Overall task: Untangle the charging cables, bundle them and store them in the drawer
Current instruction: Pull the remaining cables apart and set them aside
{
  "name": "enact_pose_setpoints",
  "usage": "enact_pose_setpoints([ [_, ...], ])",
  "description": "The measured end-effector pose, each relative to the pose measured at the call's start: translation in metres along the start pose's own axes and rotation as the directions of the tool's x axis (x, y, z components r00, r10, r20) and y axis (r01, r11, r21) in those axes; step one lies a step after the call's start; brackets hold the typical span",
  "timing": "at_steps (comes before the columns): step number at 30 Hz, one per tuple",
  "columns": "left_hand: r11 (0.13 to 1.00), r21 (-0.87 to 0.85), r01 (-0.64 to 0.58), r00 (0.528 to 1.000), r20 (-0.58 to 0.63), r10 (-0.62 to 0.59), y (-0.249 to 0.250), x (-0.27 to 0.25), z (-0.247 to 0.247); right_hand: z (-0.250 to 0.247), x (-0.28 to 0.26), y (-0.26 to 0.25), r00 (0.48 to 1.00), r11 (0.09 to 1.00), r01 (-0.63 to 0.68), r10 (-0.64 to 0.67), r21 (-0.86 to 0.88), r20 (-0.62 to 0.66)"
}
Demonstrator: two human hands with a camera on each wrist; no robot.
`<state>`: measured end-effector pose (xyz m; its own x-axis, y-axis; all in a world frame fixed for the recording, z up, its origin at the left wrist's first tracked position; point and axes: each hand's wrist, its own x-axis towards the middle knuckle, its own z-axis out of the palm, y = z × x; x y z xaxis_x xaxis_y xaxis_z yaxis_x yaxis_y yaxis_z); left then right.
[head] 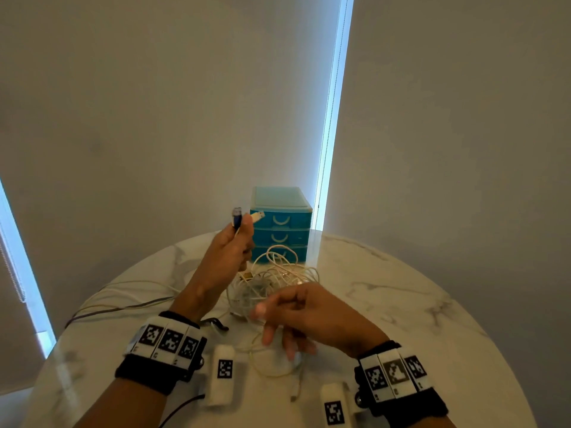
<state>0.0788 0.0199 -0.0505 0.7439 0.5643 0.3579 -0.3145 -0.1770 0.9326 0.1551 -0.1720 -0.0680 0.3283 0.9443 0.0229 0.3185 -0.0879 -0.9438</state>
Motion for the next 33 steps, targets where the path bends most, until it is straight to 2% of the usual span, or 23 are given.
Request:
enact_pose_setpoints([
  [1,1.0,-0.028,0.0,1.0,-0.029,-0.001,0.002,0.001,-0.001,0.002,0.001,0.002,0.998,1.0,-0.024,0.025,-0.016,0.061],
  [2,0.999,-0.048,0.0,0.999,-0.053,-0.003,0.002,0.002,-0.002,0.002,0.004,0.005,0.998,0.999,-0.033,0.033,-0.017,0.046],
  [4,0.994,-0.111,0.004,0.998,-0.062,-0.01,0.004,0.003,-0.004,0.0,0.01,0.012,0.993,1.0,-0.017,0.019,0.019,-0.113],
  [7,0.971,-0.238,-0.002,1.0,-0.031,-0.006,0.006,0.004,-0.007,-0.011,0.018,0.023,0.933,0.998,0.052,-0.036,0.034,-0.358],
  [10,0.959,-0.284,-0.005,0.999,-0.036,-0.006,0.008,0.003,-0.011,-0.019,0.02,0.033,0.889,0.997,0.069,-0.04,0.047,-0.456],
  [14,0.944,-0.331,0.015,0.999,-0.032,-0.027,0.009,0.002,-0.017,-0.022,0.021,0.043,0.886,0.999,0.044,-0.051,-0.025,-0.46],
  [16,0.956,-0.292,0.039,0.999,0.001,-0.04,0.009,0.003,-0.018,-0.024,0.02,0.044,0.875,0.999,0.05,-0.05,-0.014,-0.481],
  [19,0.981,-0.158,0.117,0.987,0.13,-0.096,0.006,0.001,-0.019,-0.027,0.02,0.046,0.85,1.0,0.011,-0.011,-0.003,-0.527],
  [22,0.982,-0.047,0.181,0.944,0.289,-0.16,0.006,-0.002,-0.016,-0.03,0.023,0.054,0.845,0.998,-0.05,0.067,0.046,-0.53],
  [24,0.98,0.0,0.197,0.94,0.284,-0.189,0.005,-0.003,-0.015,-0.03,0.023,0.056,0.842,0.993,-0.064,0.109,0.103,-0.529],
  [29,0.973,0.092,0.211,0.949,0.22,-0.226,0.0,-0.003,-0.012,-0.032,0.023,0.06,0.812,0.99,-0.049,0.118,0.135,-0.571],
  [33,0.966,0.142,0.218,0.941,0.23,-0.246,-0.001,-0.004,-0.01,-0.028,0.027,0.059,0.861,0.982,-0.099,0.164,0.158,-0.482],
])
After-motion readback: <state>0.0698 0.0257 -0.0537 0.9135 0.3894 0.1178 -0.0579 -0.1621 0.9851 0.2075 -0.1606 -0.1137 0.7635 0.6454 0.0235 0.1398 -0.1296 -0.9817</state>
